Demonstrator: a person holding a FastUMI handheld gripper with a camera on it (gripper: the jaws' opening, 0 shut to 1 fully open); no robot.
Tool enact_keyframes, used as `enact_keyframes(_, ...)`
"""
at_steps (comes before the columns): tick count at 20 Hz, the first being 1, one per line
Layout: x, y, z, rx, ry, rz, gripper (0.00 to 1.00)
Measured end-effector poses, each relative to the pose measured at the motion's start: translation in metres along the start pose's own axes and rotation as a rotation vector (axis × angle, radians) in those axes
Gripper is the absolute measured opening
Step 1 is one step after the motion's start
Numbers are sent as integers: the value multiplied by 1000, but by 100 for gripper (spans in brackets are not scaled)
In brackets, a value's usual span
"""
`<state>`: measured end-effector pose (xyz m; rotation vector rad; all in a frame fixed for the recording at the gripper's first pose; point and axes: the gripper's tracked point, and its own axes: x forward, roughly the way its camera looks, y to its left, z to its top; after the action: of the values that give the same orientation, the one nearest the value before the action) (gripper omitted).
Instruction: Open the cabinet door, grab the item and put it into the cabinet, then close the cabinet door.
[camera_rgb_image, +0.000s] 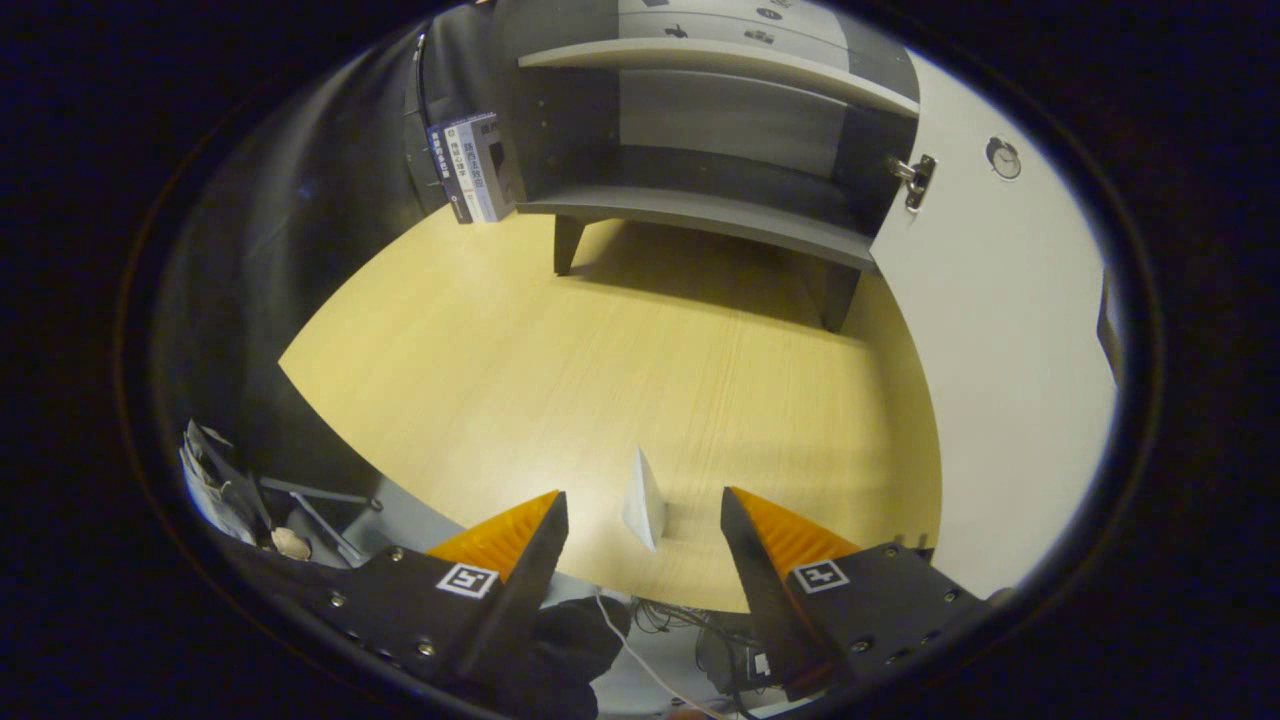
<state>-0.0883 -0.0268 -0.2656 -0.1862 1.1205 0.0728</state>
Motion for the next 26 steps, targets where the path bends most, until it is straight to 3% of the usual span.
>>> enact_keyframes(5,10,4,-2,21,16,11,91)
enact_keyframes(9,12,1,-2,62,6,-28,16)
enact_keyframes(13,13,4,-1,50,10,-11,15)
enact_keyframes(14,15,-6,5,59,-14,-47,15)
enact_keyframes(15,14,-4,3,58,-12,-55,3)
enact_keyframes(26,-4,6,67,63,-163,-15,3)
